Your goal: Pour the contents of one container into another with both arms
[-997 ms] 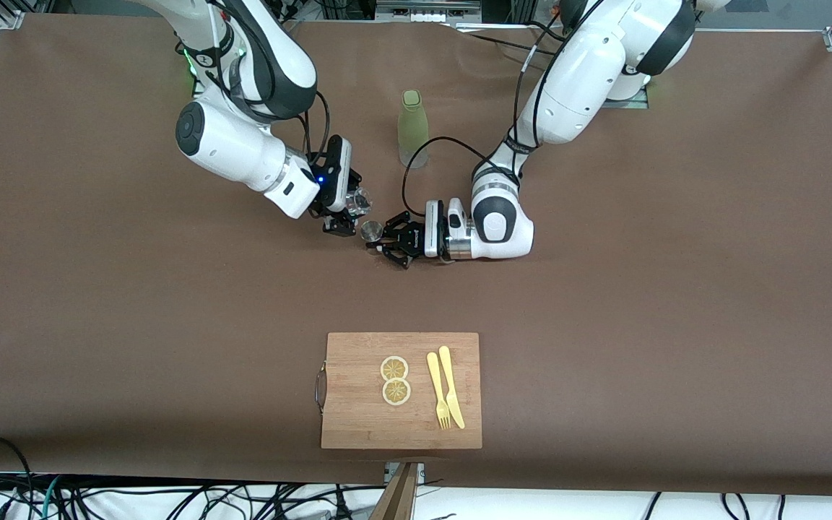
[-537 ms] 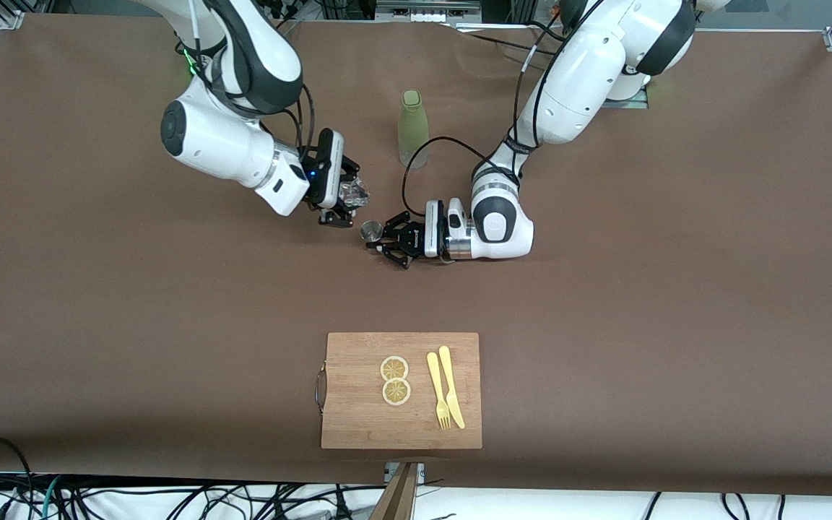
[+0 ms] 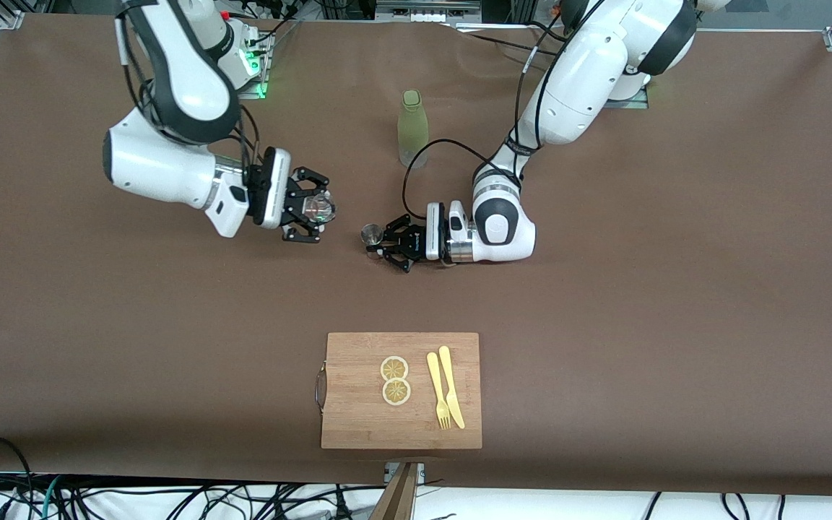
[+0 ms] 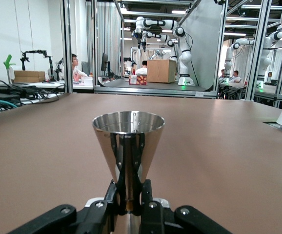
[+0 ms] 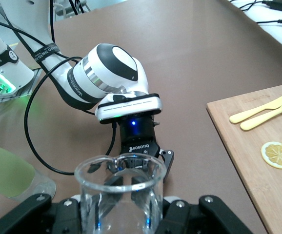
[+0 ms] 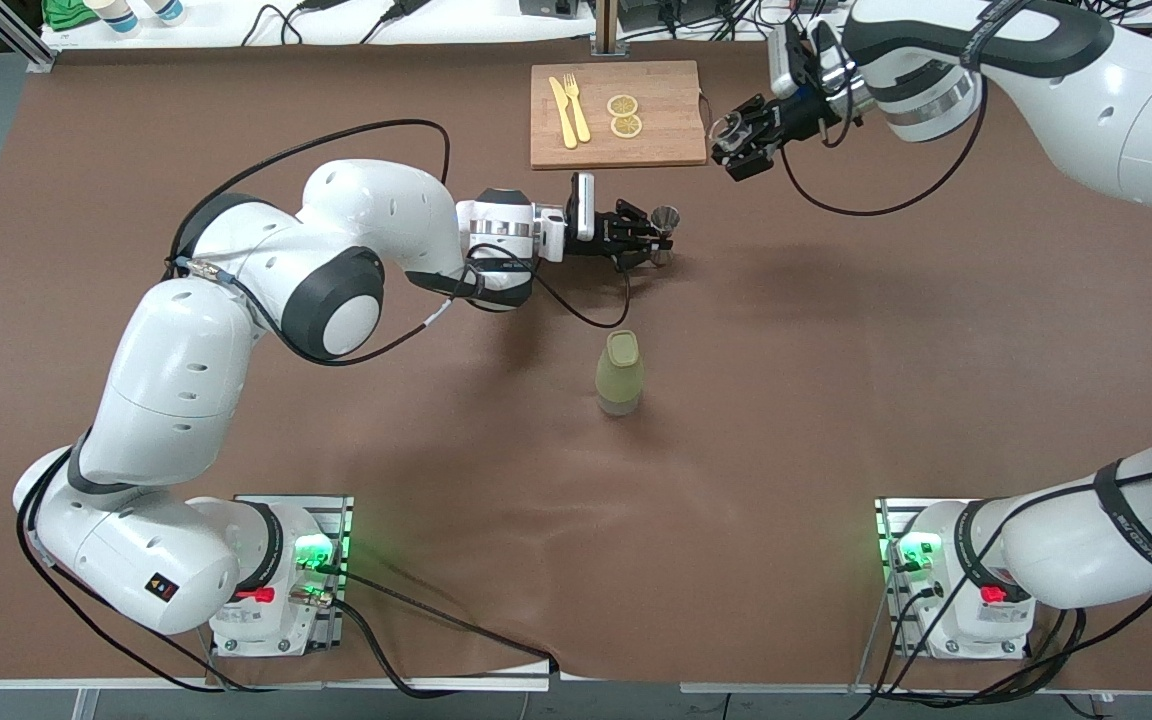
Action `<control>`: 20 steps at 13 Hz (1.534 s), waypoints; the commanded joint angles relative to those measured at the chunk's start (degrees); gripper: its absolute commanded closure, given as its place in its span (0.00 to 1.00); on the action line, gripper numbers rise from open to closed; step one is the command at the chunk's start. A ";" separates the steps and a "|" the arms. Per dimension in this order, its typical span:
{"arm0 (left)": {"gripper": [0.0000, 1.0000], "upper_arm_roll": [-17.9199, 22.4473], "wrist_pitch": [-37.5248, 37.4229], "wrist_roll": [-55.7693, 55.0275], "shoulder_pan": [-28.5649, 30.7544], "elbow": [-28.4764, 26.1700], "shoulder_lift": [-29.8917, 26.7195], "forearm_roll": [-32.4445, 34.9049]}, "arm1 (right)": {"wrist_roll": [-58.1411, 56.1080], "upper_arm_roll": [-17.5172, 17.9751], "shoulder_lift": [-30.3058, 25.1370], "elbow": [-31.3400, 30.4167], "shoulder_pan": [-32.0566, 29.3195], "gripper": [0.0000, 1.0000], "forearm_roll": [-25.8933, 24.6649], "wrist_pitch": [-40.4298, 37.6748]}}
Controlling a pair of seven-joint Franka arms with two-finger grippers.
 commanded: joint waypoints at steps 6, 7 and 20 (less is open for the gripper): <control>1.00 0.97 -7.30 1.09 7.27 -4.92 -6.59 8.04 | -20.72 -7.05 7.15 -0.55 -7.47 0.97 10.12 -18.48; 1.00 2.46 -10.63 1.17 8.33 -5.36 -7.12 9.79 | -23.80 -8.19 8.12 -0.55 -8.60 0.97 10.13 -19.55; 1.00 15.65 -38.51 -2.52 32.84 -9.57 -12.22 38.63 | -53.44 -10.40 27.62 2.34 -19.77 0.97 15.84 -28.15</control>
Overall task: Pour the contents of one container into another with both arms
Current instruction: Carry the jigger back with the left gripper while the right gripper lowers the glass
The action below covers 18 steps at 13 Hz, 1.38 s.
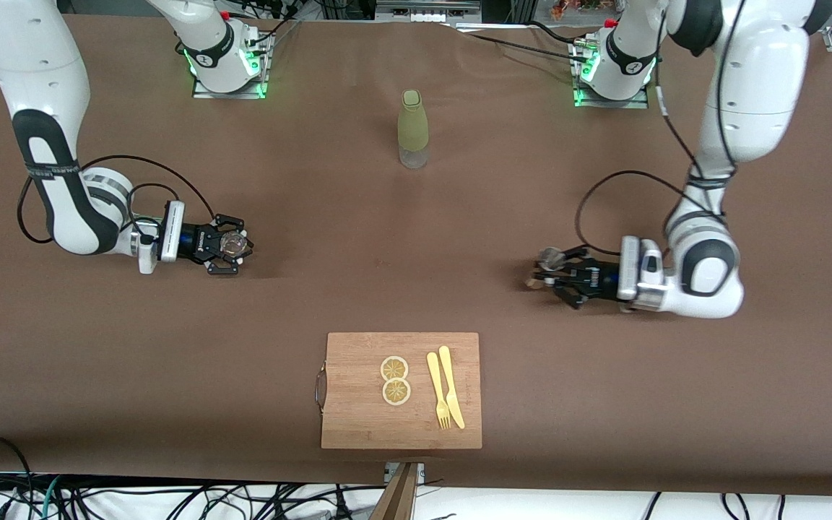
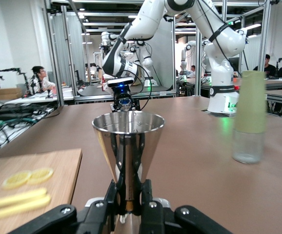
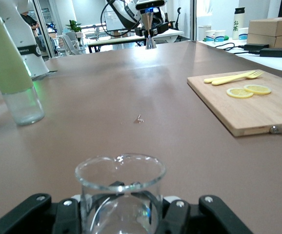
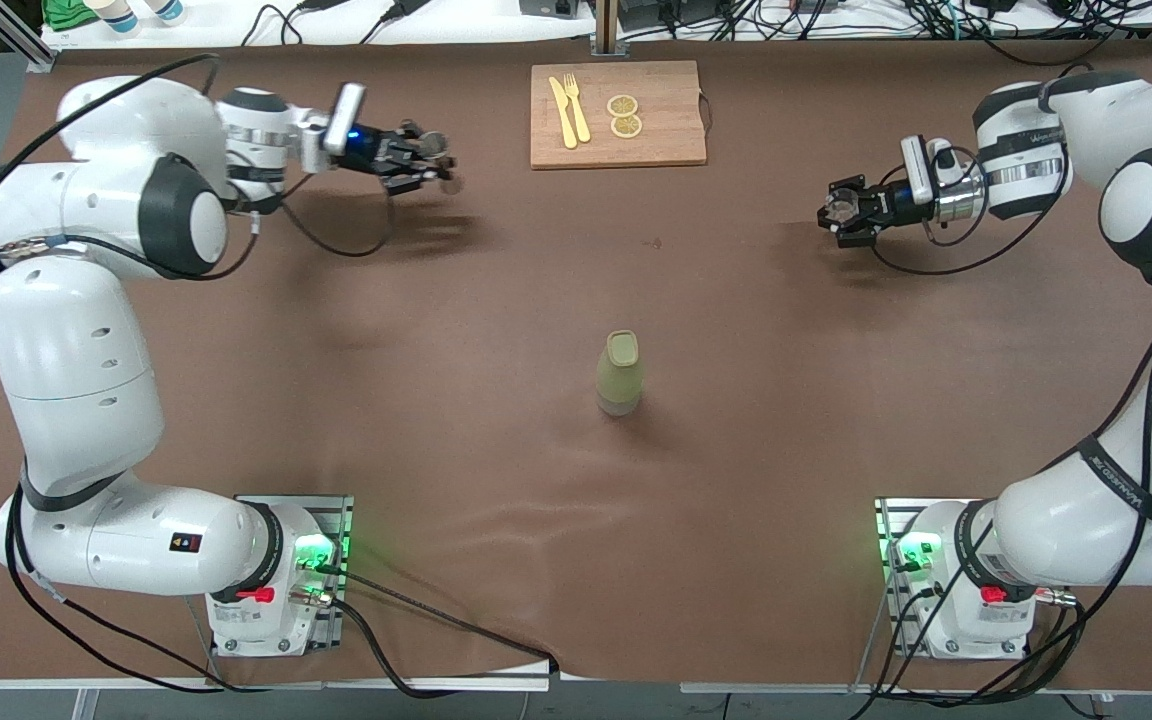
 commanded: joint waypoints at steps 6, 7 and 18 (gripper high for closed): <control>1.00 4.68 -6.80 8.42 11.05 -5.62 -1.22 6.68 | -3.09 0.37 4.28 5.08 -2.72 0.98 0.86 -8.12; 1.00 5.56 -7.60 9.47 11.85 -5.62 -0.95 7.90 | -3.18 0.37 4.37 5.08 -2.80 0.98 0.86 -8.12; 1.00 7.68 -8.49 23.37 17.48 -6.15 4.93 10.72 | -10.46 0.55 11.57 7.72 -2.54 0.97 5.07 -6.28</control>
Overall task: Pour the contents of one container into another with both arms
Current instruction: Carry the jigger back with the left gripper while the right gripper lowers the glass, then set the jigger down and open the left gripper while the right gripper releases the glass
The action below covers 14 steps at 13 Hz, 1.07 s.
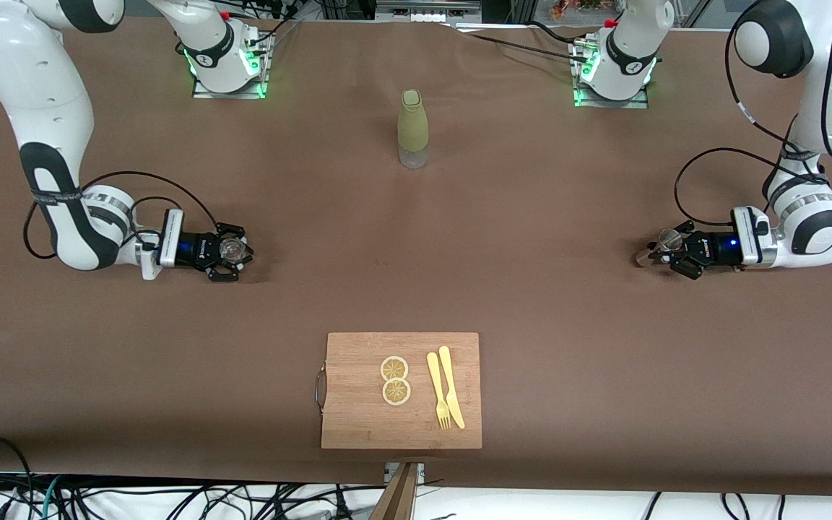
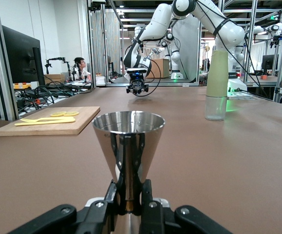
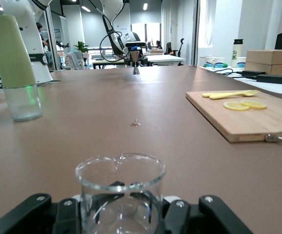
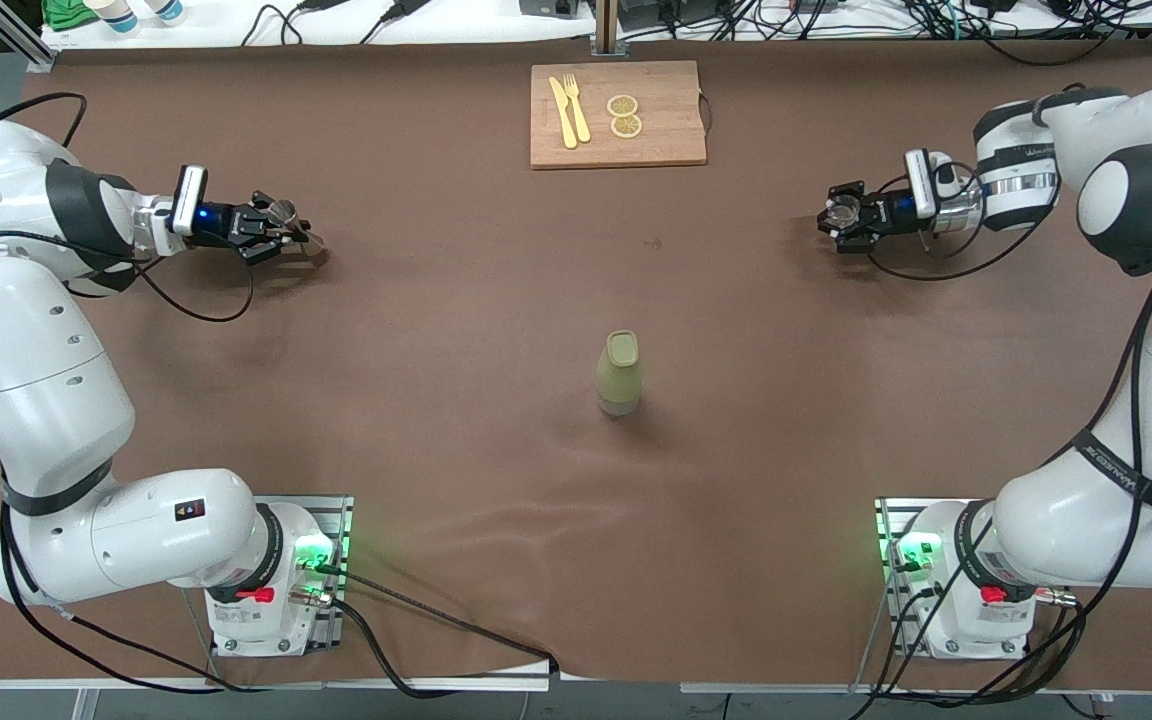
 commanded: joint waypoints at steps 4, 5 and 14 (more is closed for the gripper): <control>1.00 0.90 -0.87 11.38 0.07 0.44 2.68 1.39 | -5.28 0.61 4.36 2.56 0.47 0.97 2.70 0.90; 1.00 0.90 -0.87 11.47 0.07 0.52 2.86 1.39 | -5.64 0.61 4.36 2.56 0.47 0.97 2.70 0.90; 0.17 1.07 0.10 12.61 -0.37 1.14 4.97 1.47 | -3.28 0.25 1.99 1.94 -4.00 0.00 -3.70 1.16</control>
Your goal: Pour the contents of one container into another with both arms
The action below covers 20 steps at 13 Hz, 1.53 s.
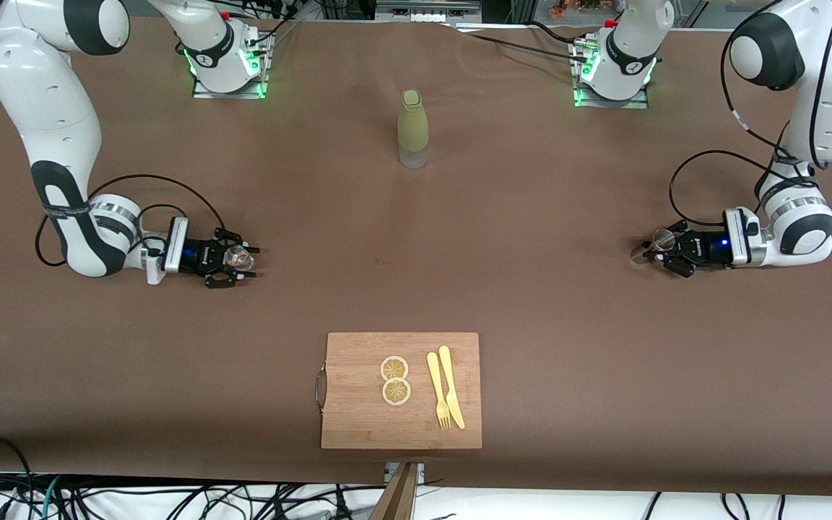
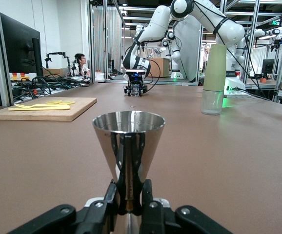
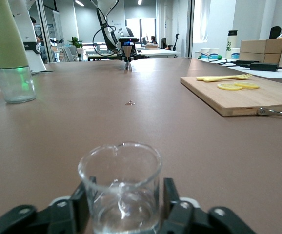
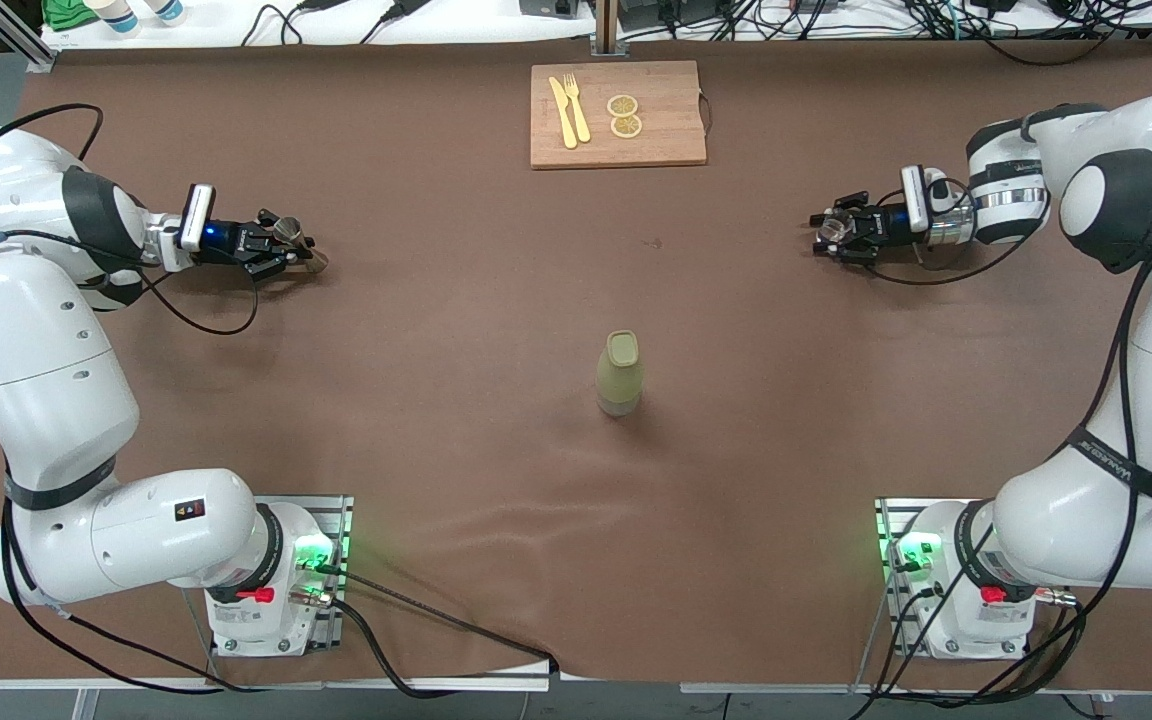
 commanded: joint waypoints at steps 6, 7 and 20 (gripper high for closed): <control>0.00 1.33 -0.79 3.84 -0.27 6.81 0.85 6.29 | 6.96 -1.64 -11.31 -3.84 -4.76 0.00 -13.38 5.06; 0.00 1.33 -0.88 1.90 -0.18 8.83 0.68 8.05 | 10.91 -2.34 -13.69 -4.73 -4.77 0.00 -14.88 5.16; 0.00 1.42 -3.08 -44.30 -6.23 17.64 -16.97 25.38 | 64.97 -2.52 -39.01 -5.09 -3.01 0.00 -53.36 10.43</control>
